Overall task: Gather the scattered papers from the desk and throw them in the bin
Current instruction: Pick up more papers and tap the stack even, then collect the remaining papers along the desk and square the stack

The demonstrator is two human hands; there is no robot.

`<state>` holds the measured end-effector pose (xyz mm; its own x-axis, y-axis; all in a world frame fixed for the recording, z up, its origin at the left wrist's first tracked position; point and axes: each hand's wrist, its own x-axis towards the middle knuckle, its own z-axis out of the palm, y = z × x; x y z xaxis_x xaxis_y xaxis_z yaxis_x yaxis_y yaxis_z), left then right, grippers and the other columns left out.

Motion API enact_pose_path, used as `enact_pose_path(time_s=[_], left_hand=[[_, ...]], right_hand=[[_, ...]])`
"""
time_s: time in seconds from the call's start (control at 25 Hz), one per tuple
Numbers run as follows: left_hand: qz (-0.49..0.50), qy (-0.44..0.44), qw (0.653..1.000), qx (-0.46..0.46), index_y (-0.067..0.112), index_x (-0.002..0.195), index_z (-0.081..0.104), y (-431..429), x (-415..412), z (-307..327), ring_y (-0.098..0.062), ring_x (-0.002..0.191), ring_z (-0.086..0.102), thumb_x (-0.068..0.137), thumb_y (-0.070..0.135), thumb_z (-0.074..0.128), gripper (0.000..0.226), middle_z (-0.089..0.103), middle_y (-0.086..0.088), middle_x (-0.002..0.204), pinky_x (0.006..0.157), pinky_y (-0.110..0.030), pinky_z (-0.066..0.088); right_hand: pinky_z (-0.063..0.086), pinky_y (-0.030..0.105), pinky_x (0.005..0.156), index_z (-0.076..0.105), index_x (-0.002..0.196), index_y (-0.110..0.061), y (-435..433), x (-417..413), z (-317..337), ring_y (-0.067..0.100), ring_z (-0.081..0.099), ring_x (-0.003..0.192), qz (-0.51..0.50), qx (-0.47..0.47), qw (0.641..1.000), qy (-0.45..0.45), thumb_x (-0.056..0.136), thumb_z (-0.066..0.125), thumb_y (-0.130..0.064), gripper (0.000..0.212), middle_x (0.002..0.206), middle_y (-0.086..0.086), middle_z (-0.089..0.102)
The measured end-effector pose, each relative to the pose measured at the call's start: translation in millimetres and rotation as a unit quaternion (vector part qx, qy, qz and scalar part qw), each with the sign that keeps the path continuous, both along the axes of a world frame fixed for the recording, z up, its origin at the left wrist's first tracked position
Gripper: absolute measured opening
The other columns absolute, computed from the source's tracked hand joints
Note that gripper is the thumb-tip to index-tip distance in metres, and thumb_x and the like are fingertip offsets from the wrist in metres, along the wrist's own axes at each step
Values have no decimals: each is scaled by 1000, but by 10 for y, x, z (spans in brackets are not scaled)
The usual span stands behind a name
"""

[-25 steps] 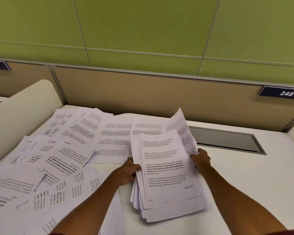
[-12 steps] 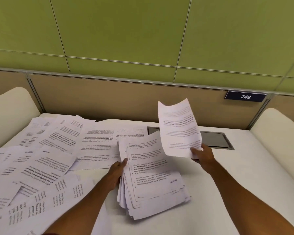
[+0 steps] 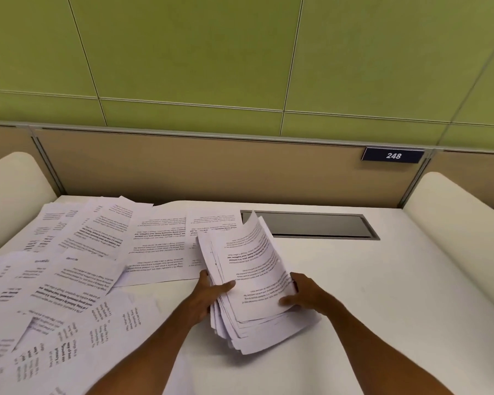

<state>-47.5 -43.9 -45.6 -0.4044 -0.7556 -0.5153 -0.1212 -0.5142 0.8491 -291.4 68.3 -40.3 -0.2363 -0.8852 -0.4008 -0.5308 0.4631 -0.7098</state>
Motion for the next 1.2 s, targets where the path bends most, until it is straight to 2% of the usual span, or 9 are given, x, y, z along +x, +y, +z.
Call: enact_pose_path(time_s=[0.12, 0.24, 0.4, 0.6, 0.76, 0.84, 0.96, 1.08, 1.2], left_hand=[[11, -39, 998, -40, 11, 138, 30, 23, -55, -69, -34, 117, 53, 76, -14, 68, 77, 50, -16, 137, 99, -48, 47], [23, -1, 997, -68, 16, 138, 36, 62, 24, -78, -30, 111, 54, 76, -15, 67, 76, 50, -14, 138, 94, -43, 50], [1, 87, 993, -80, 20, 128, 41, 142, 207, -47, -16, 99, 60, 74, -5, 74, 68, 53, -10, 134, 71, -21, 57], [-45, 87, 991, -87, 21, 132, 41, 230, 368, 22, -14, 108, 59, 29, 38, 96, 118, 59, 2, 123, 80, -23, 57], [-6, 8, 998, -59, 8, 135, 47, 382, 520, 47, -26, 107, 62, 66, 10, 83, 77, 59, -12, 129, 85, -34, 57], [62, -20, 997, -47, 6, 125, 54, 458, 649, 89, -22, 90, 65, 83, 9, 70, 45, 64, -17, 118, 73, -29, 57], [205, -66, 969, -118, 10, 105, 60, 499, 1073, 127, -22, 81, 60, 88, 9, 64, 18, 65, -21, 106, 63, -25, 48], [189, -242, 926, -218, 14, 105, 61, 488, 1708, 87, -28, 108, 57, 81, 3, 69, 27, 62, -12, 117, 80, -29, 47], [-27, -412, 887, -205, 26, 132, 48, 538, 2292, 2, -24, 136, 34, 63, 34, 86, 79, 40, -1, 146, 113, -43, 28]], right_hand=[[53, 32, 92, 53, 116, -19, 81, -66, 18, 19, 58, 108, 19, 23, 999, 40, 63, 83, -53, 70, 118, -2, 60], [49, 37, 95, 52, 124, -16, 99, -192, 60, 25, 57, 112, -115, -50, 990, 70, 48, 73, -78, 100, 121, 6, 59], [50, 38, 96, 45, 135, -6, 14, -434, 185, 29, 61, 112, -155, -11, 984, -91, 63, 80, -59, 95, 126, 14, 61], [51, 51, 97, 53, 132, -10, -87, -387, 121, 34, 65, 112, 2, 41, 950, -308, 58, 92, -29, 85, 124, 12, 67], [52, 56, 92, 50, 133, -9, -155, -209, -54, 42, 63, 112, 12, 39, 935, -354, 46, 97, -22, 100, 127, 19, 64], [52, 56, 92, 54, 127, -7, -153, -90, -163, 41, 65, 108, -7, 38, 947, -319, 30, 100, -29, 110, 119, 17, 68], [56, 47, 85, 52, 129, -4, -161, 62, -184, 32, 66, 98, -12, 35, 959, -280, 62, 89, -9, 76, 107, 8, 70], [48, 55, 98, 52, 126, -9, -172, 114, -143, 38, 60, 110, -30, 44, 972, -229, 81, 70, 6, 51, 117, 13, 64], [47, 58, 99, 52, 124, -12, -137, 192, -108, 40, 60, 112, -18, 57, 973, -224, 81, 71, 5, 49, 119, 13, 64]])
